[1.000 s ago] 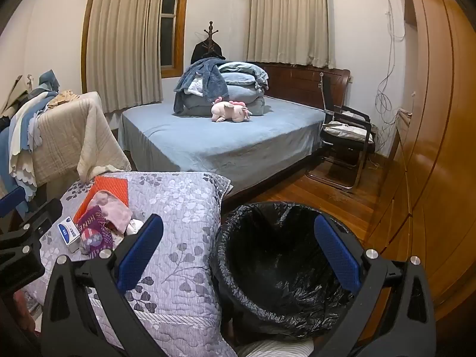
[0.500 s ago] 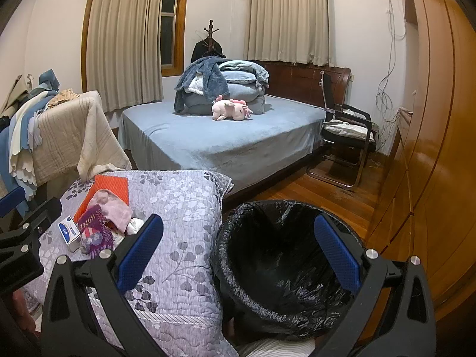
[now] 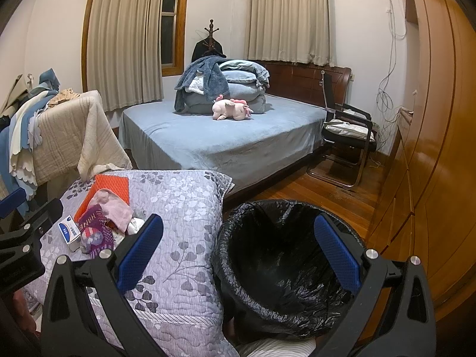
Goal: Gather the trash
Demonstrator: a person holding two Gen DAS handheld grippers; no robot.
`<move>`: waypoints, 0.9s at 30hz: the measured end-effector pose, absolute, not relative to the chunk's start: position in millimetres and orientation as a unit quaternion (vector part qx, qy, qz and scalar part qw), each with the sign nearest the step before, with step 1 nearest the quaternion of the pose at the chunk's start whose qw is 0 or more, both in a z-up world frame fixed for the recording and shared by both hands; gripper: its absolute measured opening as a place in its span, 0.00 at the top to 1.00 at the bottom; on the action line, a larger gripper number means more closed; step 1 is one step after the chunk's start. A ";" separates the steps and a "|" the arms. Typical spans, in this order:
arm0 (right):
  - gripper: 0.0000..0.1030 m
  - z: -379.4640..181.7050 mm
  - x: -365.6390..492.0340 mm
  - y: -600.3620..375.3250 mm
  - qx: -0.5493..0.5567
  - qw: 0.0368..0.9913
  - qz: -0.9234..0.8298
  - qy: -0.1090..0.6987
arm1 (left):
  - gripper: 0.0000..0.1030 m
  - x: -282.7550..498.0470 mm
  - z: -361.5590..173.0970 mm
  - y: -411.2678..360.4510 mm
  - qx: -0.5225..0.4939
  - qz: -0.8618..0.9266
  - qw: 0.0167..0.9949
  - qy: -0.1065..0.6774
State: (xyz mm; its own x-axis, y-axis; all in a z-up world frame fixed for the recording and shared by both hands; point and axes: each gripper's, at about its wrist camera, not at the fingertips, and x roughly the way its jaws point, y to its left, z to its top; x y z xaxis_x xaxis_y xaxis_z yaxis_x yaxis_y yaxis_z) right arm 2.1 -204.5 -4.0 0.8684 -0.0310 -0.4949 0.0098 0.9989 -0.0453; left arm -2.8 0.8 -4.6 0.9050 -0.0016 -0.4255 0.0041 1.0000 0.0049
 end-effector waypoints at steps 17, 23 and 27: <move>0.04 -4.8 2.8 -204.6 -0.020 0.966 -0.010 0.257 | 0.06 -2.0 -4.3 1.7 0.001 -0.001 0.976 0.219; 0.04 -4.8 3.0 -204.4 -0.020 0.966 -0.010 0.257 | 0.06 -1.6 -3.6 1.2 0.001 -0.001 0.975 0.220; 0.04 -4.9 3.2 -204.3 -0.020 0.966 -0.010 0.258 | 0.06 -2.5 -5.4 1.3 0.001 -0.001 0.976 0.220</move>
State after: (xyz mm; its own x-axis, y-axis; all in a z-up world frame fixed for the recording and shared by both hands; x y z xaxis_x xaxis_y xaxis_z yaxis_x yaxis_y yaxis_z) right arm 3.2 -204.3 -4.9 0.8669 -0.0298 -0.4976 0.0093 0.9990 -0.0435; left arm -2.5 1.3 -5.4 0.9034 -0.0012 -0.4288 0.0020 1.0000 0.0015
